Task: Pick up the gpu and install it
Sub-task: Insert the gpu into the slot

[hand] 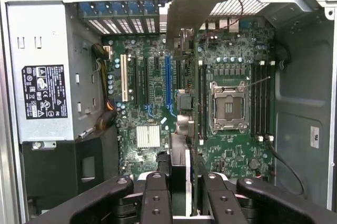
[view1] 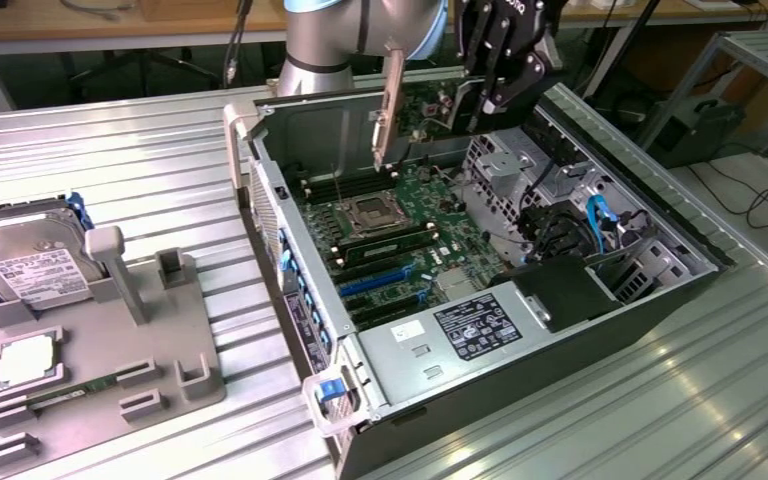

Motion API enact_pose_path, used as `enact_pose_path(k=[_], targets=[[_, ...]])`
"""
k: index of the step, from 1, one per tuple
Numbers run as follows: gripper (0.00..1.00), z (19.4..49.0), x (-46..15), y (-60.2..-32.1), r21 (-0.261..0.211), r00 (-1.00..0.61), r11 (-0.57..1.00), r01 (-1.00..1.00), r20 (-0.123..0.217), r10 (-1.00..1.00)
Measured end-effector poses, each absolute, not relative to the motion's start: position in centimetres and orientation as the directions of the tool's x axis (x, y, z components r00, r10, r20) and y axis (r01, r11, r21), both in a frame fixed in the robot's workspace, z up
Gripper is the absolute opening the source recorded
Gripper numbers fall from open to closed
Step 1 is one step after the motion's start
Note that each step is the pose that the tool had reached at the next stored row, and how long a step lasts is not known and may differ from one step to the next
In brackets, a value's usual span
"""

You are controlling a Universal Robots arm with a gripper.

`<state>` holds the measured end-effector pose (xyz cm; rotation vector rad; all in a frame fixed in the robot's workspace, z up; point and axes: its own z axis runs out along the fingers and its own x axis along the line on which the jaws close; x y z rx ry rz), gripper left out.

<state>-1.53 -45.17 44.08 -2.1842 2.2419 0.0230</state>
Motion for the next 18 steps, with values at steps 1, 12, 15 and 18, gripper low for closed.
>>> enact_pose_path(k=[1,12,15,18], targets=[[0.28,43.9,-1.5,-45.2,0.002,-0.026,0.026,-1.000,-0.019,-0.999],[0.28,42.4,-1.5,-45.1,0.003,-0.026,0.026,-1.000,-0.050,-0.998],[0.28,42.2,-1.5,-45.1,0.004,-0.026,0.026,-1.000,-0.075,-0.997],[0.28,41.9,-1.5,-45.1,0.003,-0.029,0.029,-1.000,-0.075,-0.997]])
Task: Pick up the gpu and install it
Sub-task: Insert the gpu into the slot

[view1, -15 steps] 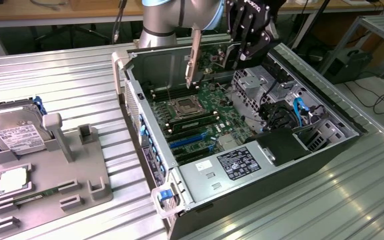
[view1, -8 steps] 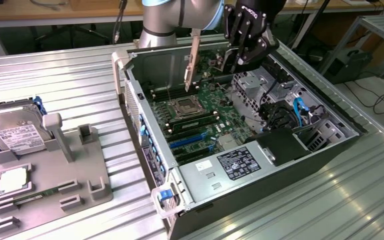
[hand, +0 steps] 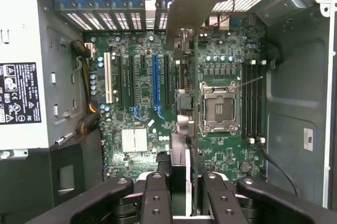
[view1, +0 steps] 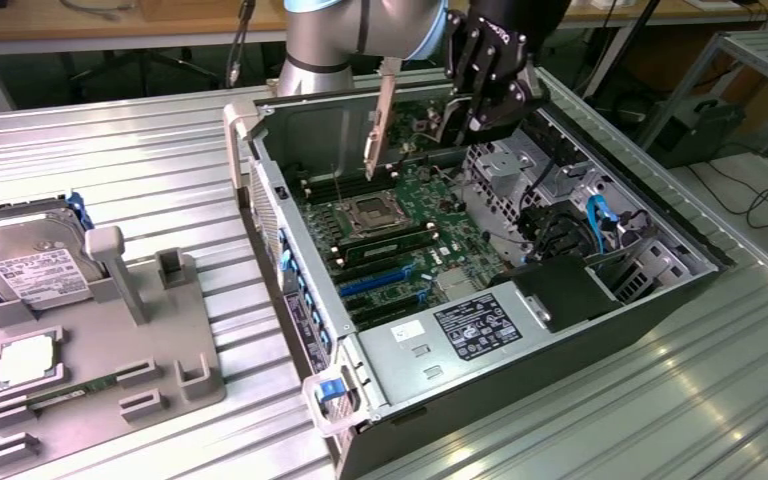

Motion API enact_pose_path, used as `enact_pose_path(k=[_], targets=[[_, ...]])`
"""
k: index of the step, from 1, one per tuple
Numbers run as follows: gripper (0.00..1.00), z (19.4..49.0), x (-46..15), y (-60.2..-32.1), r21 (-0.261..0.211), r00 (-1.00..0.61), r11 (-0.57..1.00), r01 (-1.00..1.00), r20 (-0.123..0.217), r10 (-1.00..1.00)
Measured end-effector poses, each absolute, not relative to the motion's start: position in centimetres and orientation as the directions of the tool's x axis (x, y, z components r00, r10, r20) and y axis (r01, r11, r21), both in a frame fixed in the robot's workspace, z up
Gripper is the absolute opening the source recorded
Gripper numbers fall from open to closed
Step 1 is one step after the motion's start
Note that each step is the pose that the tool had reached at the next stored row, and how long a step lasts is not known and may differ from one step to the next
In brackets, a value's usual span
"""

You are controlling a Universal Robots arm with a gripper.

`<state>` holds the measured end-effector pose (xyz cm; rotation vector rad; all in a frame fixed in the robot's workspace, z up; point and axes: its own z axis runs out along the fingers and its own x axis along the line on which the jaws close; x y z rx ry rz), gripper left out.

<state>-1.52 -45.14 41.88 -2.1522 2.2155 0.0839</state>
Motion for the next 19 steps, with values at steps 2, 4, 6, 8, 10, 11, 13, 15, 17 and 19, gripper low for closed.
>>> enact_pose_path(k=[2,4,6,8,10,11,13,15,17,19], targets=[[0.28,41.5,-1.9,-45.1,0.003,-0.030,0.030,-1.000,-0.075,-0.997],[0.28,41.1,-2.3,-45.1,0.003,-0.030,0.030,-1.000,-0.075,-0.997],[0.28,40.8,-2.8,-45.1,0.003,-0.030,0.030,-1.000,-0.075,-0.997],[0.28,40.4,-3.3,-45.1,0.003,-0.030,0.030,-1.000,-0.075,-0.997],[0.28,40.0,-3.5,-45.1,0.003,-0.030,0.030,-1.000,-0.075,-0.997],[0.28,39.8,-3.6,-45.1,0.003,-0.030,0.030,-1.000,-0.075,-0.997],[0.28,39.5,-3.8,-45.1,0.003,-0.030,0.030,-1.000,-0.075,-0.997],[0.28,39.1,-3.8,-45.1,0.003,-0.030,0.030,-1.000,-0.075,-0.997],[0.28,38.6,-3.8,-45.1,0.003,-0.030,0.030,-1.000,-0.075,-0.997],[0.28,38.6,-3.8,-45.1,0.003,-0.030,0.030,-1.000,-0.075,-0.997]])
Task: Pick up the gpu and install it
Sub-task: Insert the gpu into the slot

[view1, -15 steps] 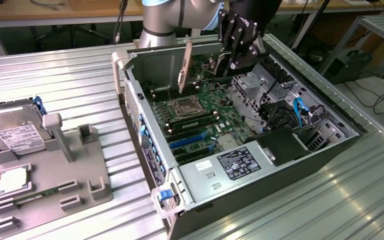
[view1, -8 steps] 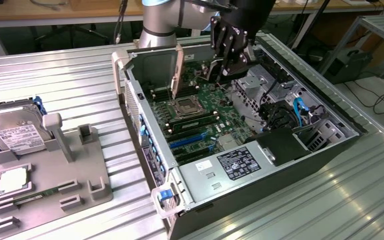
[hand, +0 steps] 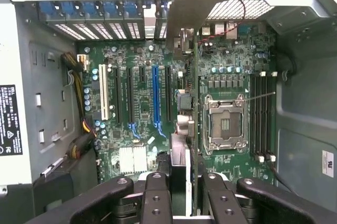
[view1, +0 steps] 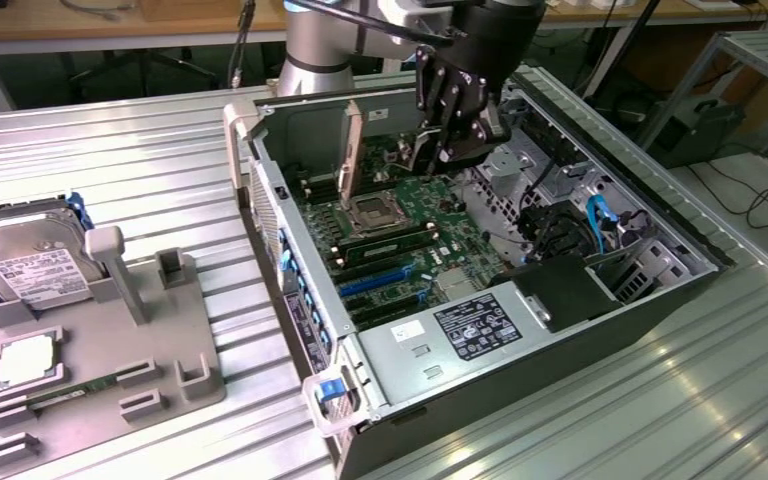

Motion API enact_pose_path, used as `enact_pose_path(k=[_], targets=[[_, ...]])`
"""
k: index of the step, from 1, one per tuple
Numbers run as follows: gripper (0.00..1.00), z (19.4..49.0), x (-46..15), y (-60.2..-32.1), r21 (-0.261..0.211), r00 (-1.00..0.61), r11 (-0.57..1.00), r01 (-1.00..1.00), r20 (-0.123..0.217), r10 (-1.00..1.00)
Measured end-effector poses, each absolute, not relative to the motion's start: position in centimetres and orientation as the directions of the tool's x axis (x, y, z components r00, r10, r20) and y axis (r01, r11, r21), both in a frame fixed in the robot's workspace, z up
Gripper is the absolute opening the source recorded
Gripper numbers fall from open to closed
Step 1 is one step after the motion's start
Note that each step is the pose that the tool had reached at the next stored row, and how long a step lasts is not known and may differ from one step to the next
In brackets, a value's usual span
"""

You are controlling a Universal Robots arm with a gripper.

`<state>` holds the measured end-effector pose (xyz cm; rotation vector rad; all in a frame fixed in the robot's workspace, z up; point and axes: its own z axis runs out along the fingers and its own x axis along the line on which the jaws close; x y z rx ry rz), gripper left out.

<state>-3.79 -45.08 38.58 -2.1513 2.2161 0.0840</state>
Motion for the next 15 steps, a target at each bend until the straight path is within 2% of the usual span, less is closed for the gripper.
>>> enact_pose_path(k=[15], targets=[[0.28,36.2,-4.3,-45.0,0.003,-0.028,0.028,-1.000,-0.072,-0.997]])
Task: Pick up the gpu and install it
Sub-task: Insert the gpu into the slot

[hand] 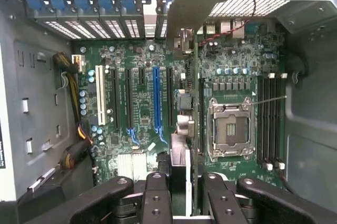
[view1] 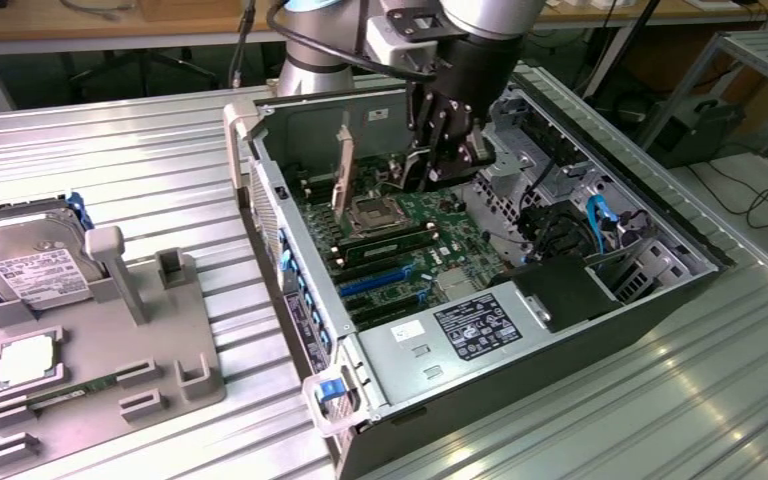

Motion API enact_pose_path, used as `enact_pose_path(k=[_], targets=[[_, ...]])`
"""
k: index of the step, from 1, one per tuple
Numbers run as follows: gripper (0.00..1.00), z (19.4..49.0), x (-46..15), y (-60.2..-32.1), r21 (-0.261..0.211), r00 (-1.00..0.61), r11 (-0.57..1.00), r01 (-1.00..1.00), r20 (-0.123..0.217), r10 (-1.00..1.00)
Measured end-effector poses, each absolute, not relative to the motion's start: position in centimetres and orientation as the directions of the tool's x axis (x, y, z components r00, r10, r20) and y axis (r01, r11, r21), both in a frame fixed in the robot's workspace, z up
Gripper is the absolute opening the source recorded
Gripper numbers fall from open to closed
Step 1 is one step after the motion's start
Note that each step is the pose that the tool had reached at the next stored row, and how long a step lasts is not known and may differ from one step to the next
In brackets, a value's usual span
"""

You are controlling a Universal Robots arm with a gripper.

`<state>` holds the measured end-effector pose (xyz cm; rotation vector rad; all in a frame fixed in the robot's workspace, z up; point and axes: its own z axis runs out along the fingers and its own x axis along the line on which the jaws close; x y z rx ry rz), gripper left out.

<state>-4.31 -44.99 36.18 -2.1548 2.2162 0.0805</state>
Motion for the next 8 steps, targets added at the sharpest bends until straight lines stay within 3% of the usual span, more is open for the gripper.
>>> enact_pose_path(k=[8], targets=[[0.28,35.0,-5.0,-45.0,0.003,-0.022,0.022,-1.000,-0.081,-0.996]])
